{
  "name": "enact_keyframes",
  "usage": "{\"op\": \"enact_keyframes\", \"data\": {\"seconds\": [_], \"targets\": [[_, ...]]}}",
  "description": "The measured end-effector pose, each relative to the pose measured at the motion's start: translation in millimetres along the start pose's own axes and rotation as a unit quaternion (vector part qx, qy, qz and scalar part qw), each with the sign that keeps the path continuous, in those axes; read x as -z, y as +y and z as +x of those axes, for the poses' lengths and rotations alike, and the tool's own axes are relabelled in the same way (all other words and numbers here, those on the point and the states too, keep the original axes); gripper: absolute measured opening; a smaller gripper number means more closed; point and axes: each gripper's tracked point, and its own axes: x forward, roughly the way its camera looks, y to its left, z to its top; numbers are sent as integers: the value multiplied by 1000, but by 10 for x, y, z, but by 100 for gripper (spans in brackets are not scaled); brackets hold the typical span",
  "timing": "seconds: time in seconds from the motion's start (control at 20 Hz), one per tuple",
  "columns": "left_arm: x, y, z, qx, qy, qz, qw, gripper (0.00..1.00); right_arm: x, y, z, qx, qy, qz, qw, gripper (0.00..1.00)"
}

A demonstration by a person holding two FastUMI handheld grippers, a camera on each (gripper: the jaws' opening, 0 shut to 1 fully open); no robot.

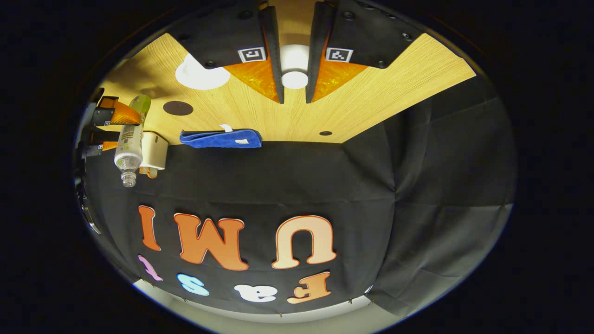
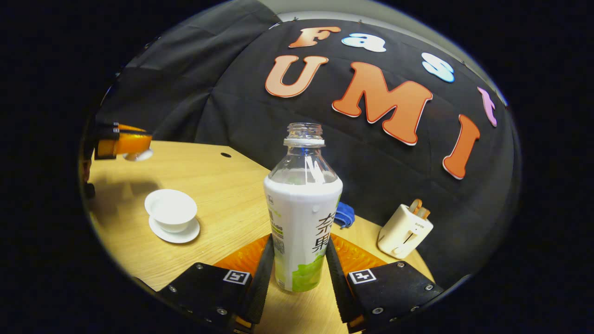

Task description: Open the teacup lid with one hand, grasp the water bottle and pour water into the teacup with the other hand; after pouring, place the water bottle on the coaster and then close the teacup lid.

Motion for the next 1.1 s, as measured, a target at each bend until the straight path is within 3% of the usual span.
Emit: {"op": "enact_keyframes", "data": {"seconds": [0.3, 0.5, 0.7, 0.9, 1.1], "targets": [[61, 208, -16, -25, 6, -2, 1000, 33, -86, -8, 76, 47, -8, -115, 992, 63], [36, 277, -63, -29, 0, 5, 1000, 33, -227, -14, 110, 71, -28, -190, 979, 63], [56, 331, -81, -31, -2, 6, 999, 33, -344, -92, 134, 104, -45, -268, 957, 63], [97, 380, -108, -33, 3, 4, 999, 33, -422, -40, 143, 106, -61, -339, 933, 63], [128, 418, -102, -34, 5, 2, 999, 33, -537, 38, 141, 105, -84, -416, 900, 63]]}}
